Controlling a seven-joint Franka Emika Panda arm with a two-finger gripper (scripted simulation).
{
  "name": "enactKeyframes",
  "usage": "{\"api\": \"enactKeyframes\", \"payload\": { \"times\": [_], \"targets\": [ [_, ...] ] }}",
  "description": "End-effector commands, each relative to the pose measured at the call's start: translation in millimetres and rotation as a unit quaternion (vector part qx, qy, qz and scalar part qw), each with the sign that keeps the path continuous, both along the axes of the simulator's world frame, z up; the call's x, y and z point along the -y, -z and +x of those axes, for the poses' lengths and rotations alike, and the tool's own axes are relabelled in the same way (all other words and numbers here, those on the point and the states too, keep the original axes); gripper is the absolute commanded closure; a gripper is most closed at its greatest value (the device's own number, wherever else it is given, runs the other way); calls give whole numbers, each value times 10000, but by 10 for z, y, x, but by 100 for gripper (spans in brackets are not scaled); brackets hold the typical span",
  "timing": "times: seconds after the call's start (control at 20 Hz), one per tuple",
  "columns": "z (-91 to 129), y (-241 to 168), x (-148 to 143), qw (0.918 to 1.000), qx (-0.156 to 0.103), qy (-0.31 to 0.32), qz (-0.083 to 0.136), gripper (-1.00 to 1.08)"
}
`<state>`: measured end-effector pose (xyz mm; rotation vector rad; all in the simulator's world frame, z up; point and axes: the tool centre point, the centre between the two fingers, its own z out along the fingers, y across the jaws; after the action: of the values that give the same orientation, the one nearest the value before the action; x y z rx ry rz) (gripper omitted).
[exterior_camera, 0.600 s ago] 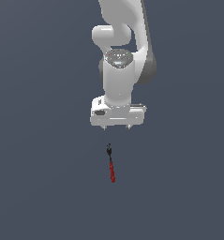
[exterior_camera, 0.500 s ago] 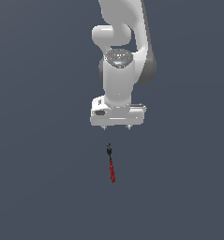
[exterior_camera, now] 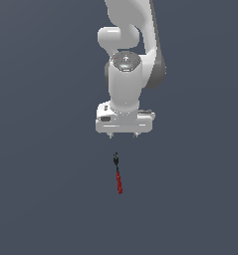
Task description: Pick up the object and move it to a goal position.
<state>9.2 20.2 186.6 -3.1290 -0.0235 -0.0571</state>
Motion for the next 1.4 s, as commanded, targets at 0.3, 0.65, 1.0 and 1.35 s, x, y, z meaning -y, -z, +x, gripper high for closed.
{"api": "enactKeyframes", "payload": {
  "times": [0.3, 0.65, 1.0, 1.35],
  "targets": [
    [52, 58, 10, 10000, -9, -29, -8, -92],
    [230, 278, 52, 9999, -43, -147, -33, -92],
    [496, 694, 129, 9993, -102, -344, -61, -92],
    [680, 1085, 201, 9986, -152, -505, -71, -92]
  ]
}}
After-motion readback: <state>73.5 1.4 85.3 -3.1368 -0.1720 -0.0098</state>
